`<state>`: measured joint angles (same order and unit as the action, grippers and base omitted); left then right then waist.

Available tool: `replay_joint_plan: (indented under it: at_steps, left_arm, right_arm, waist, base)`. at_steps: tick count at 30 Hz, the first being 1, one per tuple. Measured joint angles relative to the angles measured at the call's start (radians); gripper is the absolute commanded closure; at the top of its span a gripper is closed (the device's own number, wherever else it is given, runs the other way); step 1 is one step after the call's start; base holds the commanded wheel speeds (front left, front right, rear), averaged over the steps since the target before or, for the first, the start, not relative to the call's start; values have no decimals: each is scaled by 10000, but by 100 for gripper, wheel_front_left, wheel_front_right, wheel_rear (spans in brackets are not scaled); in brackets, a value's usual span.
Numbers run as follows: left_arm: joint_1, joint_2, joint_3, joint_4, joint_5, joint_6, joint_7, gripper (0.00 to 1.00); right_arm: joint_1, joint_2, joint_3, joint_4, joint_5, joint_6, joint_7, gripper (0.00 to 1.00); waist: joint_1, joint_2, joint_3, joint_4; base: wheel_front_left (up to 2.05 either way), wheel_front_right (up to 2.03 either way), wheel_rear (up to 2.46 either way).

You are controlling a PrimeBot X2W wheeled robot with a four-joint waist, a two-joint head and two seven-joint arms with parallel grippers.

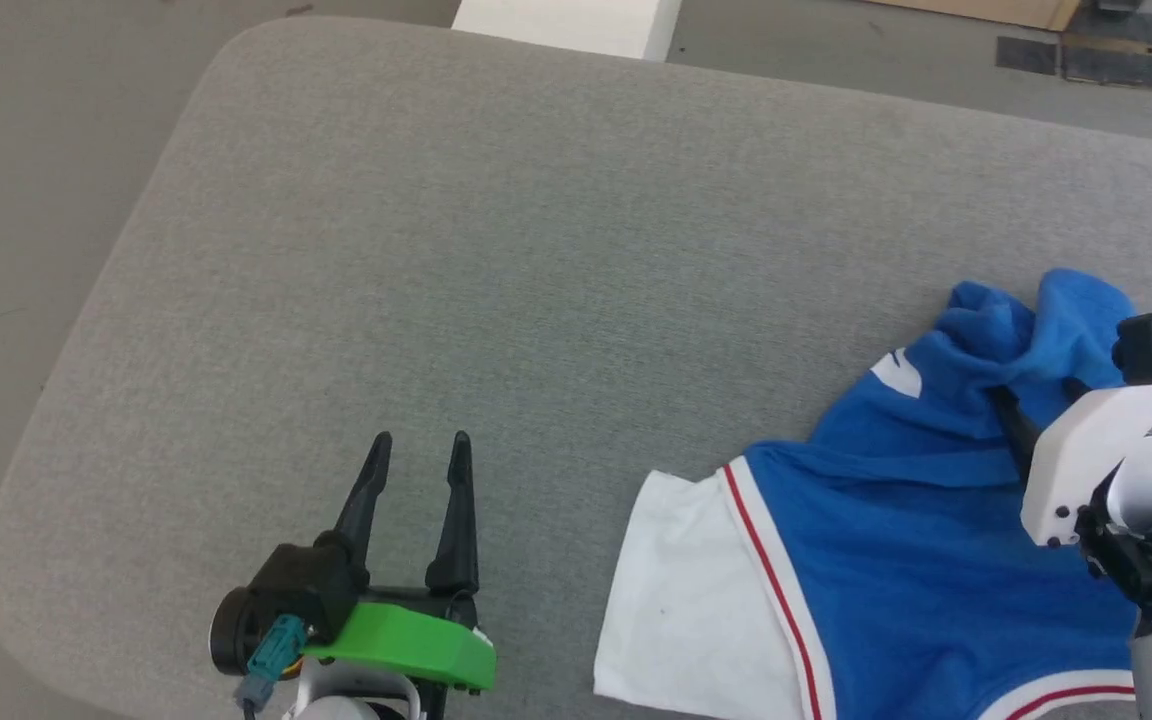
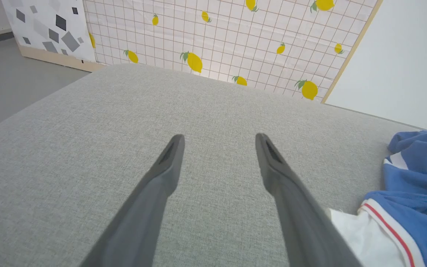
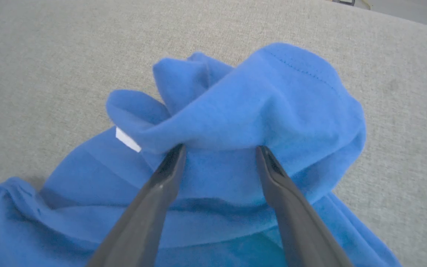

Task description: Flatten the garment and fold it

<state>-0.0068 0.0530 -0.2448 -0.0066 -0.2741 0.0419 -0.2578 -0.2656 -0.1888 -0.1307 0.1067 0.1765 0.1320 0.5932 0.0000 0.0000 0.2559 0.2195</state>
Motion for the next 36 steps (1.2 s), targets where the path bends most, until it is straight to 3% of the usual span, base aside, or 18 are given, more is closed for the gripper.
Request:
replay_joint_plan:
  at_steps: [1,7,13,15,16,18,19,20,22,23,27,30,36]
  left_arm:
    - [-11,0,0,2,0,2,0,0]
    - [-32,0,52,-12,-19,67,0,0]
    - [-25,0,-115,-10,-174,107,0,0]
    - [-43,0,-247,-8,-247,107,0,0]
    - [-146,0,-449,36,-339,109,0,0]
    - [-319,-2,-625,109,-456,107,0,0]
    - [-426,-2,-713,155,-556,107,0,0]
    - [-526,-2,-809,207,-610,107,0,0]
    - [-678,-4,-968,259,-688,109,0,0]
    - [-742,-4,-1035,301,-713,111,0,0]
    - [-892,-4,-1275,443,-798,136,0,0]
    - [-964,-4,-1358,506,-855,209,0,0]
    - [-921,-6,-1158,639,-669,207,0,0]
  right_arm:
    - [-58,13,-31,140,4,0,-174,100]
    - [-351,-178,-10,-485,253,0,-736,100]
    - [-1021,-752,477,-1708,374,0,-140,100]
    - [-1495,-943,947,-1737,311,0,100,100]
    - [-2361,-986,1687,-1304,102,0,261,100]
    - [-2951,-920,2065,-654,-58,0,213,100]
    - [-3258,-892,2345,-221,-274,0,115,76]
    - [-3547,-865,2648,270,-516,0,-65,61]
    - [-3986,-527,2884,1225,-608,0,-531,50]
    - [-4191,-362,2997,1758,-713,0,-803,0]
    - [-4623,443,3024,3624,-984,0,-1638,0]
    - [-4753,642,3066,4401,-961,0,-2094,0]
    - [-4812,543,3179,4357,82,0,-2809,0]
  waist:
    - [0,1,7,55]
    - [0,0,-111,126]
    - [0,0,-131,175]
    - [0,0,-54,243]
    - [0,0,146,350]
    - [0,0,295,452]
    - [0,0,379,517]
    - [0,0,463,591]
    - [0,0,605,733]
    - [0,0,681,809]
    - [0,0,927,1063]
    - [0,0,1006,1179]
    - [0,0,806,1060]
  base:
    - [0,0,0]
    - [0,0,0]
    - [0,0,0]
    - [0,0,0]
    - [0,0,0]
    - [0,0,0]
    - [0,0,0]
    - [0,0,0]
    - [0,0,0]
    - [0,0,0]
    - [0,0,0]
    - [0,0,0]
    - [0,0,0]
